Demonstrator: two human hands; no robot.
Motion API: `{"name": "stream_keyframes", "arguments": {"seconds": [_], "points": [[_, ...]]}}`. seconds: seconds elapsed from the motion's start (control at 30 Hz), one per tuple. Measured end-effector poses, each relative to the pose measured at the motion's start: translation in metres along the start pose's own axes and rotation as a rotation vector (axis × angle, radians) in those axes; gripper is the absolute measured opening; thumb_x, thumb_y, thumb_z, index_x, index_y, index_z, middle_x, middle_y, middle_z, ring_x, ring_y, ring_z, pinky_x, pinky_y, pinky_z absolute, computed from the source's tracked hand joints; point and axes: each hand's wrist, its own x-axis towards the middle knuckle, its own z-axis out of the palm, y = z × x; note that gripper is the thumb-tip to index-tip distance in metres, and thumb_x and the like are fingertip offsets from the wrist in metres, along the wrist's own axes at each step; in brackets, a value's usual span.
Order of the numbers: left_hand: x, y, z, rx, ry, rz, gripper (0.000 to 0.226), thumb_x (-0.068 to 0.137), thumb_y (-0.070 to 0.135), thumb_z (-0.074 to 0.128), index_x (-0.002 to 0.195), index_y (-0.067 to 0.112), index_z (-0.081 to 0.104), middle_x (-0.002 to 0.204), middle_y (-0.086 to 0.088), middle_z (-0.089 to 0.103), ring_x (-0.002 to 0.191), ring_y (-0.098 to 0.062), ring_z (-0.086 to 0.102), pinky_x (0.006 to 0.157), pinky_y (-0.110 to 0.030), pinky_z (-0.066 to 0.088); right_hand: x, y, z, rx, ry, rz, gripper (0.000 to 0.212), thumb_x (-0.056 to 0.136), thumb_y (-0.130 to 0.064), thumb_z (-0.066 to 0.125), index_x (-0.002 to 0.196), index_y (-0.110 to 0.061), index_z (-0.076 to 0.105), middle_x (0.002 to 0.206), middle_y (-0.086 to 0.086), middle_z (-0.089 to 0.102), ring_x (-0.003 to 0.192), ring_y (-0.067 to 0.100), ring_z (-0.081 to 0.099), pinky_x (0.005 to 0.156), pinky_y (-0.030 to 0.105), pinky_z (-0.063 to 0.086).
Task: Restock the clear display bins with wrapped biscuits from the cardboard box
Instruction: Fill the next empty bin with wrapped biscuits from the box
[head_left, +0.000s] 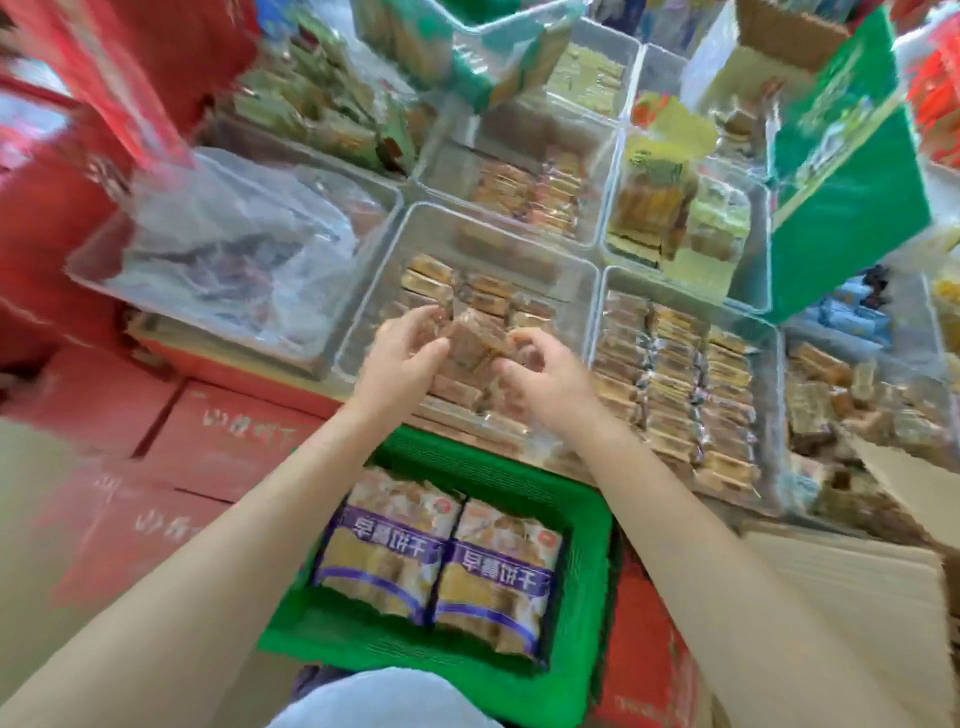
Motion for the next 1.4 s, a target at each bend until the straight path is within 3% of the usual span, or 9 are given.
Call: {"name": "stream_keyframes", "arguments": {"seconds": [0.1, 0.23, 0.57, 0.77, 0.87, 0.97, 1.13, 1.27, 1.4], "points": [[0.038, -0.03, -0.021, 0.346, 0.102, 0.043, 0.06, 0.095, 0.033, 0.053, 0.15, 0.015, 0.041, 0.153, -0.013, 0.039, 0.145, -0.026, 0.029, 0.12, -0.045, 0.024, 0.043, -0.003, 0.011, 0.013, 0.168, 0.073, 0.022, 0.097, -0.018, 0.064, 0.116, -0.028, 0.056, 0.106, -0.002, 0.063, 0.096, 0.013, 0.063, 0.075, 0.027, 0.053], [0.07, -0.072, -0.026, 0.829, -0.034, 0.124, 0.072, 0.102, 0.046, 0.036, 0.161, 0.015, 0.011, 0.169, -0.01, -0.004, 0.155, -0.024, -0.01, 0.125, -0.045, -0.006, 0.104, -0.011, 0.01, -0.089, 0.313, 0.109, 0.023, 0.095, -0.017, 0.065, 0.109, -0.031, 0.054, 0.111, -0.001, 0.063, 0.096, 0.013, 0.062, 0.086, 0.035, 0.054], [0.078, -0.09, -0.024, 0.873, 0.034, 0.213, 0.07, 0.093, 0.045, 0.036, 0.154, 0.01, 0.037, 0.166, -0.014, 0.02, 0.153, -0.027, 0.021, 0.122, -0.056, 0.019, 0.225, -0.024, 0.065, -0.387, 0.179, 0.08, 0.031, 0.096, -0.015, 0.063, 0.127, -0.023, 0.062, 0.12, -0.001, 0.065, 0.112, 0.023, 0.059, 0.087, 0.028, 0.044], [0.08, -0.091, -0.023, 0.872, 0.051, 0.212, 0.07, 0.092, 0.044, 0.037, 0.153, 0.01, 0.04, 0.165, -0.015, 0.024, 0.152, -0.028, 0.025, 0.121, -0.056, 0.021, 0.226, -0.018, 0.09, -1.007, -0.004, 0.018, 0.066, 0.1, 0.002, 0.038, 0.16, -0.01, 0.013, 0.149, 0.02, 0.038, 0.12, 0.036, 0.055, 0.075, 0.036, 0.043], [0.079, -0.089, -0.024, 0.884, 0.02, 0.192, 0.07, 0.092, 0.045, 0.033, 0.153, 0.011, 0.039, 0.166, -0.014, 0.02, 0.153, -0.028, 0.022, 0.123, -0.055, 0.017, 0.211, -0.024, 0.091, -1.204, -0.07, -0.02, 0.074, 0.098, 0.001, 0.041, 0.159, -0.004, -0.001, 0.163, 0.022, 0.015, 0.136, 0.036, 0.043, 0.092, 0.041, 0.049], [0.079, -0.085, -0.027, 0.884, -0.028, 0.168, 0.073, 0.09, 0.045, 0.025, 0.155, 0.012, 0.035, 0.168, -0.013, 0.013, 0.154, -0.028, 0.016, 0.124, -0.053, 0.01, 0.189, -0.036, 0.088, -1.208, -0.141, -0.031, 0.074, 0.096, -0.003, 0.048, 0.16, -0.013, 0.012, 0.165, 0.019, 0.012, 0.139, 0.037, 0.038, 0.101, 0.046, 0.045], [0.055, -0.077, -0.03, 0.891, -0.035, 0.109, 0.062, 0.099, 0.032, 0.039, 0.156, 0.011, 0.029, 0.168, -0.015, 0.01, 0.155, -0.03, 0.008, 0.126, -0.048, 0.002, 0.114, -0.032, 0.05, -1.037, -0.15, -0.124, 0.036, 0.103, -0.019, 0.04, 0.135, -0.021, 0.057, 0.129, 0.008, 0.054, 0.11, 0.029, 0.057, 0.082, 0.041, 0.054], [-0.024, -0.064, 0.008, 0.723, -0.003, 0.193, 0.054, 0.09, 0.021, 0.065, 0.14, 0.004, 0.053, 0.151, -0.022, 0.045, 0.146, -0.038, 0.033, 0.122, -0.051, 0.024, 0.03, -0.011, -0.002, -0.755, -0.106, -0.093, 0.029, 0.104, -0.019, 0.04, 0.112, -0.015, 0.068, 0.107, 0.003, 0.068, 0.092, 0.021, 0.064, 0.076, 0.036, 0.056], [-0.093, -0.014, 0.076, 0.623, -0.212, 0.33, 0.041, 0.091, 0.019, 0.065, 0.13, 0.008, 0.062, 0.134, -0.012, 0.059, 0.116, -0.033, 0.06, 0.098, -0.044, 0.05, -0.057, 0.031, -0.048, -0.544, 0.072, -0.11, 0.026, 0.1, -0.014, 0.046, 0.107, -0.011, 0.071, 0.105, 0.006, 0.072, 0.097, 0.024, 0.065, 0.082, 0.042, 0.054]]}}
